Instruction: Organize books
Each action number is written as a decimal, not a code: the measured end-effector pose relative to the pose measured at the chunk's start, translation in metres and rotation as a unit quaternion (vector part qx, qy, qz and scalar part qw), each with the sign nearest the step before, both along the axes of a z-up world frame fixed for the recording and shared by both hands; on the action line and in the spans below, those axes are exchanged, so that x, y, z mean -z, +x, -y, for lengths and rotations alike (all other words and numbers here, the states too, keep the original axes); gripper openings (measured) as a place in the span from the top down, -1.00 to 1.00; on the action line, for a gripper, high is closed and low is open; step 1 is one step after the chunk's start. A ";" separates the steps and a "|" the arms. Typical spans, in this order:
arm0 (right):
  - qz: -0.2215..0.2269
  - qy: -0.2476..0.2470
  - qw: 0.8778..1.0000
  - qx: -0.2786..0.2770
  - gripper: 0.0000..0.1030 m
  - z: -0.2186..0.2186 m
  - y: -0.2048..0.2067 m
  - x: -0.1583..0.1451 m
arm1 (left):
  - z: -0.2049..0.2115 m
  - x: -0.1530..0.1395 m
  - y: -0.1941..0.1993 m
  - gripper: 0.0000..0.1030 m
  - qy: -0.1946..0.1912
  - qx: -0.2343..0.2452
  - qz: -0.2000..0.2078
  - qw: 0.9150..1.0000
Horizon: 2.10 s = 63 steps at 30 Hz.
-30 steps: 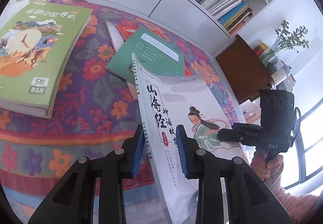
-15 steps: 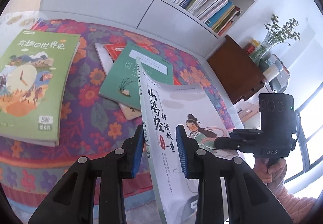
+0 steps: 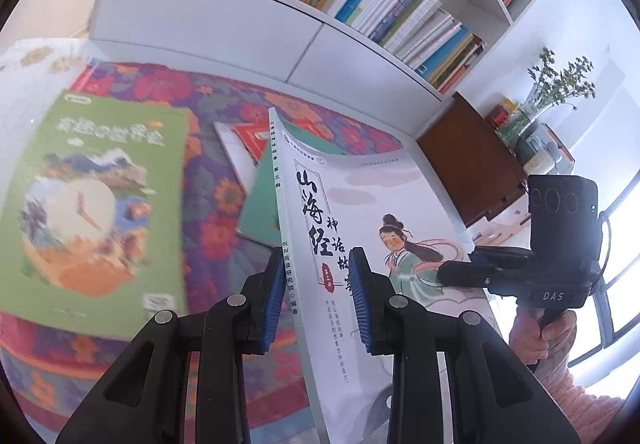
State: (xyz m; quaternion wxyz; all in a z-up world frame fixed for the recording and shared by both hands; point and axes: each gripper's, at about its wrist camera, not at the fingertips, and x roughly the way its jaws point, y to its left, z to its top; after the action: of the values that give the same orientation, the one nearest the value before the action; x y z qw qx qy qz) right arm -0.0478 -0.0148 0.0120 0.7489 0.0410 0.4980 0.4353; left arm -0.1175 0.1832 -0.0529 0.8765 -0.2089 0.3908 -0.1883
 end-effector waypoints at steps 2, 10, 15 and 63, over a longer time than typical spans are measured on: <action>0.004 0.000 1.000 -0.005 0.61 -0.009 0.004 -0.003 | -0.011 -0.005 0.003 0.47 0.010 -0.005 0.004 1.000; 0.007 0.005 0.999 -0.035 0.61 -0.064 0.025 -0.007 | -0.059 -0.015 0.010 0.47 0.042 -0.036 0.000 0.998; 0.008 0.002 0.998 -0.059 0.61 -0.109 0.037 -0.006 | -0.096 -0.018 0.015 0.47 0.054 -0.064 0.007 0.996; -0.096 -0.037 0.995 -0.009 0.45 -0.206 0.072 0.062 | -0.162 0.028 0.027 0.40 0.203 -0.194 -0.070 0.957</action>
State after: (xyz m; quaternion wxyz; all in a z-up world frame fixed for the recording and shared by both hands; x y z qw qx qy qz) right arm 0.0240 0.1912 -0.0504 0.6945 0.0509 0.5838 0.4174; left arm -0.0902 0.3455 -0.0810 0.8905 -0.1108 0.4333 0.0840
